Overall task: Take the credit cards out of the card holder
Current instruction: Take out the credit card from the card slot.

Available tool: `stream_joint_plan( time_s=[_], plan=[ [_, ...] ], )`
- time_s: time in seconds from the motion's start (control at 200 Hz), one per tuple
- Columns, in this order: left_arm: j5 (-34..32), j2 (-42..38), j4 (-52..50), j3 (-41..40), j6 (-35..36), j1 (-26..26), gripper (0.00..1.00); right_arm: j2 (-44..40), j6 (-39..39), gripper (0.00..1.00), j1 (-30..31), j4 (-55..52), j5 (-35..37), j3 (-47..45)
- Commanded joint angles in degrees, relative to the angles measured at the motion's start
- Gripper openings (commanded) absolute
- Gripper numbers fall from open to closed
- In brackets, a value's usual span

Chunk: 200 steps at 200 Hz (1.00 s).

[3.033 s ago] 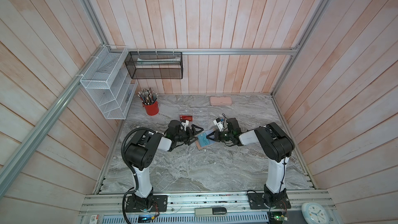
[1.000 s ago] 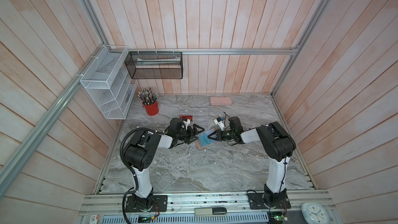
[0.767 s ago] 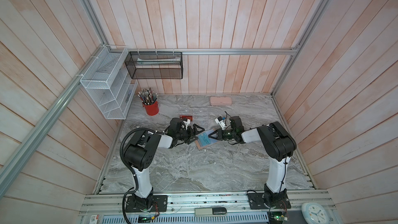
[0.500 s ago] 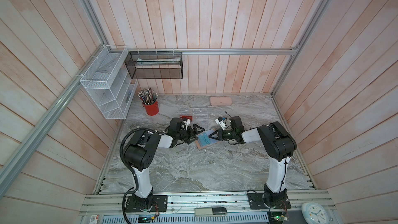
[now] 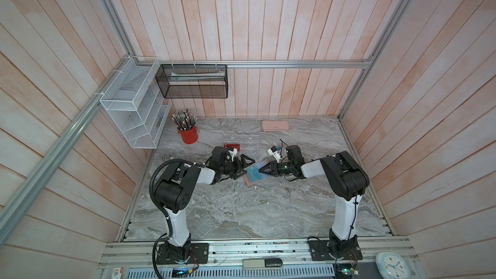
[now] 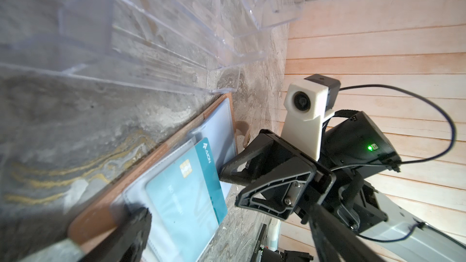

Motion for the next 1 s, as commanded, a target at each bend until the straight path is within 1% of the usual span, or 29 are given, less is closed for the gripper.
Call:
stream_joint_plan(
  time_s=[0.0,0.5,0.645,0.78,0.995],
  plan=[
    [-4.7,3.7,-9.8,-2.3,2.1,-0.4,1.00,2.2,0.2,0.31,0.0,-0.1,-2.6,1.5],
    [-4.8,3.7,-9.8,-2.4,2.1,-0.4,1.00,4.7,1.0,0.26,0.7,0.7,-5.1,3.4],
    [-4.7,3.6,-9.9,-2.4,2.3,-0.4,1.00,5.2,1.2,0.23,0.9,1.0,-5.1,3.8],
    [-4.7,3.5,-10.0,-2.6,2.3,-0.4,1.00,5.7,2.1,0.16,0.8,2.2,-5.1,3.7],
    [-4.8,3.5,-10.2,-3.0,2.6,-0.2,1.00,5.9,3.4,0.02,0.8,4.5,-4.8,2.7]
  ],
)
